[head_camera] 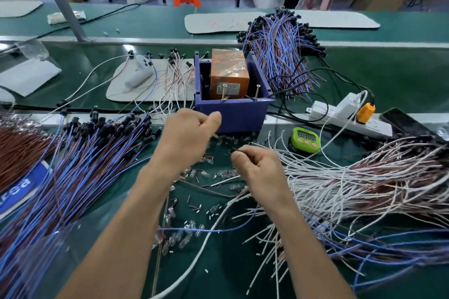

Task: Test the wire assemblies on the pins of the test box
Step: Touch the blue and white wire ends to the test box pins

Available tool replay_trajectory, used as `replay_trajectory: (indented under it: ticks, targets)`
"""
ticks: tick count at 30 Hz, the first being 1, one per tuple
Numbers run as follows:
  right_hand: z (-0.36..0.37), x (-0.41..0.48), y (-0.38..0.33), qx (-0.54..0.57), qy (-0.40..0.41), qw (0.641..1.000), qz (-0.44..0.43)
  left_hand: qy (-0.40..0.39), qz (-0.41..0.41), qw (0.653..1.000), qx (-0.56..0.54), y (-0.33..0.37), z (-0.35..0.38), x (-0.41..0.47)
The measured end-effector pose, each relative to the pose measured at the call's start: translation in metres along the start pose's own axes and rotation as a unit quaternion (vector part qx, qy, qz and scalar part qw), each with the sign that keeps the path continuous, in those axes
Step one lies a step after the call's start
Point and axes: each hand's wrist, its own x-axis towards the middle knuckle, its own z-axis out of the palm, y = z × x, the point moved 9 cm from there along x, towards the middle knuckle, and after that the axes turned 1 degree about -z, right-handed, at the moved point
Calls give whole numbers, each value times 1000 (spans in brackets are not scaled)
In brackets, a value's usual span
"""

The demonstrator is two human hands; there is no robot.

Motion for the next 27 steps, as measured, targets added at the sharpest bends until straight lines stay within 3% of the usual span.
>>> replay_trajectory:
  ticks: [4,9,14,17,21,24,27]
  targets:
    - [-7,-1,0,83,35,996,18,-46,-18,999,-10,-9,11,7]
    - [-26,-14,17,141,104,983,61,-113,-51,991,57,-16,67,14]
    - [-31,-24,27,164,108,977,85,-146,-83,983,-68,-15,104,11]
    - [-34,-24,28,171,109,975,86,-166,-58,982,-65,-17,103,5]
    - [-29,-20,25,161,93,979,80,-98,-77,989,82,-40,59,3]
    - [-16,-11,17,130,52,988,68,-14,-107,962,252,-55,13,5]
    - [-2,2,11,96,17,993,65,-10,-130,943,307,-72,-7,2]
